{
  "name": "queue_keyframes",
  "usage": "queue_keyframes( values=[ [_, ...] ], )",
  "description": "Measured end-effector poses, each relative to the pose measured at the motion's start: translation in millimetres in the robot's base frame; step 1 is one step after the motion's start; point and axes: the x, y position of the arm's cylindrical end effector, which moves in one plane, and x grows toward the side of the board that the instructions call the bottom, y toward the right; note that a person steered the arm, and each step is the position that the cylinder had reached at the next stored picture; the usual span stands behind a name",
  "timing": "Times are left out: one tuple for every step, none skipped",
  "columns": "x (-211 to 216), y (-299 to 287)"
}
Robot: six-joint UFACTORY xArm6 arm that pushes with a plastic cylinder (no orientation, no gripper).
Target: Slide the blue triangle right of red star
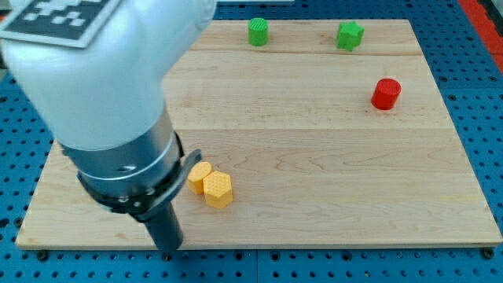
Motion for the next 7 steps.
queue_keyframes(
  values=[
    [0.7, -8.4],
    [-0.3, -14.9],
    [-1.4, -22.1],
    [-39.5, -82.3],
    [-62.3, -93.9],
    [-95.0, -88.7],
    [-85.5, -90.5]
  ],
)
